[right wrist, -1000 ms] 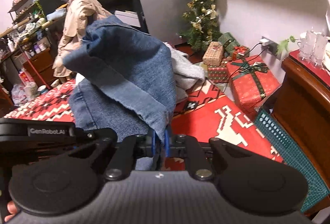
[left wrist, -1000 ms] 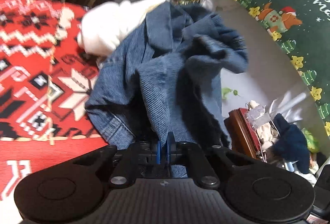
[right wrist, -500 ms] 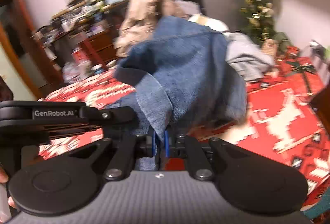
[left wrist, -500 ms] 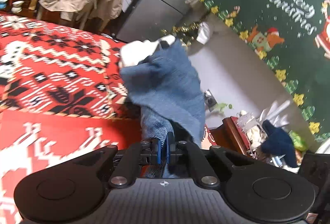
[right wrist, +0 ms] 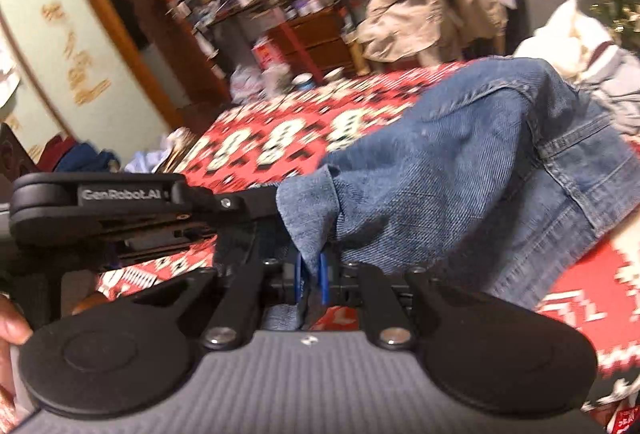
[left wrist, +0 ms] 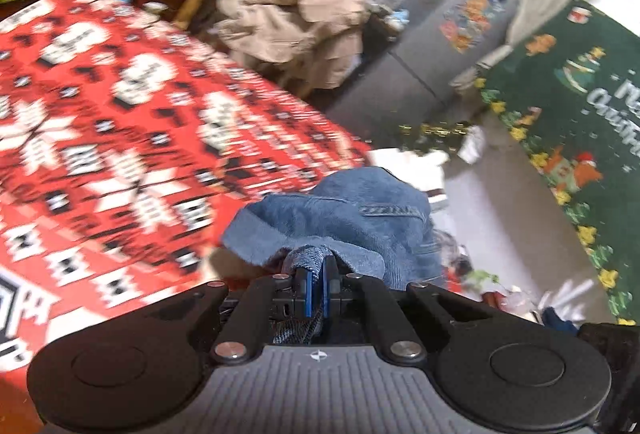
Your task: Fold clothes
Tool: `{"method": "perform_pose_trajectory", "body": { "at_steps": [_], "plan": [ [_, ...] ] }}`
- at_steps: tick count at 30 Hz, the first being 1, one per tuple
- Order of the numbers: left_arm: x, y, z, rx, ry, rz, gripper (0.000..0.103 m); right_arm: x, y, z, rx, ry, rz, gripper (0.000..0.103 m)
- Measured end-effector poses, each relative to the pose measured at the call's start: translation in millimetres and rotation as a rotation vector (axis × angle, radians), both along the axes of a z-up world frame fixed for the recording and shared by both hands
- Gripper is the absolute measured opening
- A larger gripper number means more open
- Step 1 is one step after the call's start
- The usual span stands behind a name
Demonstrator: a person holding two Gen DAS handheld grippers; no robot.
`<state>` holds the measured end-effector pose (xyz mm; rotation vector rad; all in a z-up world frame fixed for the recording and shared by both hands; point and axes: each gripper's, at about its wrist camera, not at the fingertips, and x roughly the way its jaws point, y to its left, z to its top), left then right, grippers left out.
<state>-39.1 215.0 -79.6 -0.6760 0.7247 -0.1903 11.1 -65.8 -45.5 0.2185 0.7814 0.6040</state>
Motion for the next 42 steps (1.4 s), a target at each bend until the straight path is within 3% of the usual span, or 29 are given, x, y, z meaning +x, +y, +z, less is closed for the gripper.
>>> {"method": "perform_pose_trajectory", "body": {
  "at_steps": [4, 6, 10, 14, 24, 29, 33, 39, 42],
  "plan": [
    [-4.0, 15.0, -25.7, -0.045, 0.081, 0.031, 0.005, -12.2, 7.0, -2.5, -0.035, 0.021, 0.015, 0.021],
    [-7.0, 20.1, -32.0, -0.070, 0.090, 0.041, 0.009, -19.5, 1.3, 1.0, -0.049, 0.015, 0.009, 0.025],
    [-11.4, 20.4, -26.1, -0.043, 0.079, 0.030, 0.014, -19.4, -32.7, 8.2, -0.061, 0.002, -0.037, 0.041],
    [-18.5, 16.5, -15.4, 0.051, 0.051, 0.019, 0.039, 3.6, -75.3, 7.7, -0.075, -0.001, -0.101, 0.047],
    [-36.0, 2.4, 21.0, 0.254, -0.039, -0.024, 0.044, 38.0, -156.3, -8.2, -0.087, 0.011, -0.290, 0.053],
    [-32.5, -31.9, 30.4, 0.293, -0.094, -0.146, 0.044, 50.8, -175.2, -34.5, -0.120, 0.048, -0.363, 0.053],
    [-18.6, -73.1, 23.0, 0.294, -0.139, -0.335, 0.037, 57.2, -175.9, -56.0, -0.128, 0.074, -0.385, 0.053],
    [-4.0, -136.8, -7.6, 0.505, -0.147, -0.593, 0.022, 49.3, -187.5, -65.1, -0.104, 0.098, -0.402, 0.053],
    [-4.6, -155.6, -24.6, 0.617, -0.143, -0.685, 0.020, 42.8, -192.9, -66.3, -0.094, 0.107, -0.411, 0.054]
  ]
}}
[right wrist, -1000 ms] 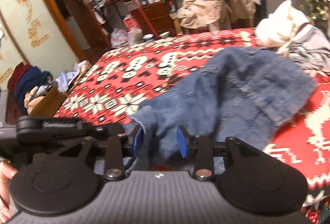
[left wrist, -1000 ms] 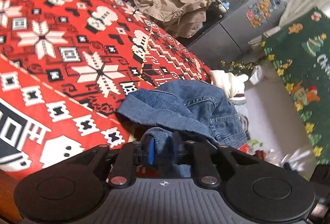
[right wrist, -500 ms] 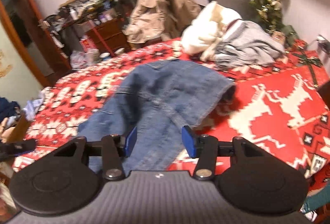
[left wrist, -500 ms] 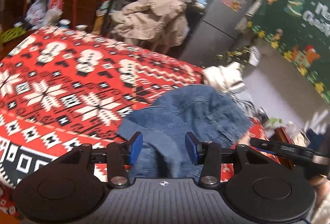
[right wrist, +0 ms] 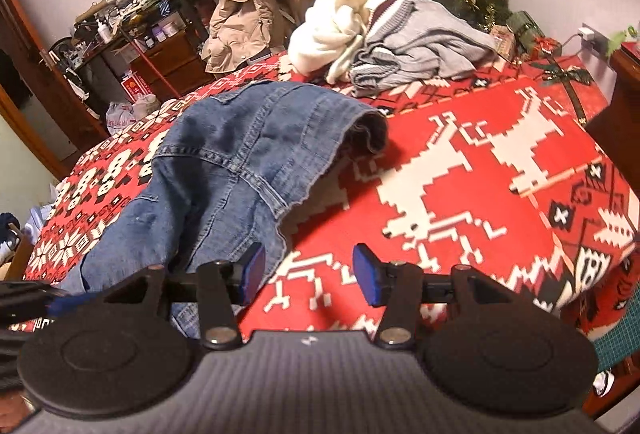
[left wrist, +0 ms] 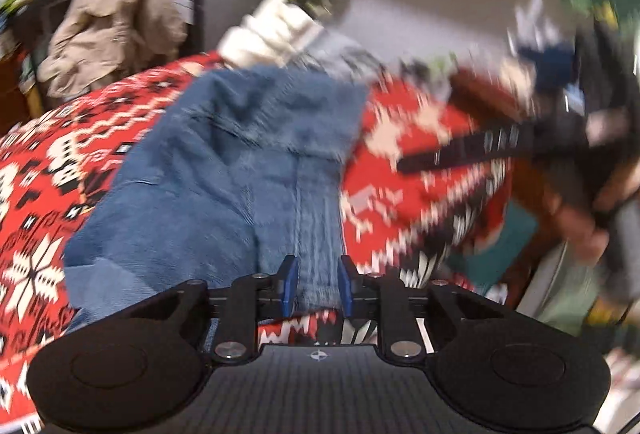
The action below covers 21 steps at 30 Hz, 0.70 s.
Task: Fold clothes
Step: 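Grasp the shorts cuff with the left gripper and lift it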
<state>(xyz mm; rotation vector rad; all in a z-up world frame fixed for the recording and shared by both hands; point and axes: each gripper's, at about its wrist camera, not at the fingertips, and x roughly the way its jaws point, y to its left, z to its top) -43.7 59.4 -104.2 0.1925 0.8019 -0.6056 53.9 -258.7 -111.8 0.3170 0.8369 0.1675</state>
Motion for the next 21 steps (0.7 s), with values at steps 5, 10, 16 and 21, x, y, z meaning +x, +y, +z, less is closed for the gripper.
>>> {"method": "perform_pose_trajectory", "body": {
  "at_steps": [5, 10, 16, 21],
  "plan": [
    [-12.9, -19.1, -21.4, 0.227, -0.097, -0.115, 0.021, -8.2, -5.0, -8.2, 0.008, 0.023, -0.003, 0.055],
    [-26.3, -30.1, -37.0, 0.396, -0.215, -0.200, 0.031, -8.7, -7.6, -16.7, 0.030, 0.047, -0.009, 0.055],
    [-26.8, -34.7, -47.1, 0.505, -0.294, -0.231, 0.034, -7.9, -5.5, -17.8, 0.042, 0.050, -0.007, 0.056],
    [-29.5, -34.4, -53.9, 0.593, -0.354, -0.275, 0.031, -8.9, -6.9, -17.4, 0.047, 0.047, -0.006, 0.059]
  ]
}}
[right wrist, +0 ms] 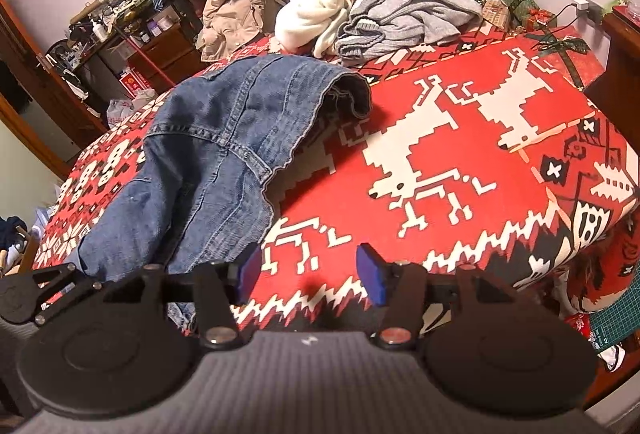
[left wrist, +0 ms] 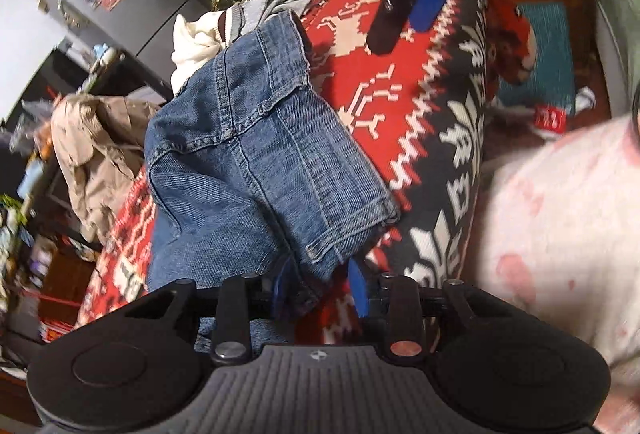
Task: Fold clothes
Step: 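Grasp the shorts cuff with the left gripper and lift it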
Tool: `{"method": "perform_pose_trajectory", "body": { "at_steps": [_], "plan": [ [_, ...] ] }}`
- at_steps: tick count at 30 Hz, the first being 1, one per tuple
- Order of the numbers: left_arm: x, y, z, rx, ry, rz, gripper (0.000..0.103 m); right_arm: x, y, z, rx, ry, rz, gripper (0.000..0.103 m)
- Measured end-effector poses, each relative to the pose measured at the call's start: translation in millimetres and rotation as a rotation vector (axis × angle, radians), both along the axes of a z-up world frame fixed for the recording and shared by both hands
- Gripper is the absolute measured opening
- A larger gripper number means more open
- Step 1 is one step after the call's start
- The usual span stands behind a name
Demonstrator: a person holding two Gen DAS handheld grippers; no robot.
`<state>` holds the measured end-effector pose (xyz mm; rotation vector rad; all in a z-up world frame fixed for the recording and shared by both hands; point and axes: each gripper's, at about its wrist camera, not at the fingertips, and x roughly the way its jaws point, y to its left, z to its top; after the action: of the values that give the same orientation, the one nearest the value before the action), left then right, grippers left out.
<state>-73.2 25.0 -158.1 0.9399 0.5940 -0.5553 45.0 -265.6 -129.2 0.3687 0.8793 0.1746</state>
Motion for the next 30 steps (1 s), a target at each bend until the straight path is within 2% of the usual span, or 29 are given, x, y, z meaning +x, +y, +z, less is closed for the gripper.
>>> {"method": "perform_pose_trajectory", "body": {
  "at_steps": [3, 16, 21, 25, 26, 27, 28, 30],
  "plan": [
    [-3.6, -3.6, -6.0, 0.051, -0.053, -0.032, 0.030, -0.1, -1.2, -1.5, 0.004, 0.002, -0.002, 0.060],
    [-16.3, -20.3, -21.0, 0.127, -0.196, -0.126, 0.028, -2.8, -1.0, -2.3, 0.010, 0.005, 0.000, 0.061],
    [-15.9, -23.6, -25.9, 0.156, -0.240, -0.140, 0.034, -2.2, -3.8, -4.9, 0.015, 0.015, -0.006, 0.062],
    [-9.0, -30.5, -25.8, 0.146, -0.246, -0.152, 0.035, -1.6, -2.3, -5.8, 0.022, 0.018, -0.001, 0.062],
    [-7.0, -31.7, -25.8, 0.155, -0.234, -0.167, 0.034, -2.0, -1.6, -5.1, 0.020, 0.016, 0.001, 0.062],
    [-4.8, -32.7, -25.2, 0.139, -0.228, -0.155, 0.016, -2.4, -1.1, -4.4, 0.018, 0.013, 0.003, 0.062],
    [-2.9, -33.4, -24.0, 0.121, -0.224, -0.137, 0.011, -2.8, -1.2, -3.7, 0.018, 0.011, 0.003, 0.062],
    [0.0, -32.4, -14.9, 0.053, -0.236, -0.074, 0.010, -3.4, -2.9, -2.5, 0.020, 0.009, -0.003, 0.062]
  ]
}}
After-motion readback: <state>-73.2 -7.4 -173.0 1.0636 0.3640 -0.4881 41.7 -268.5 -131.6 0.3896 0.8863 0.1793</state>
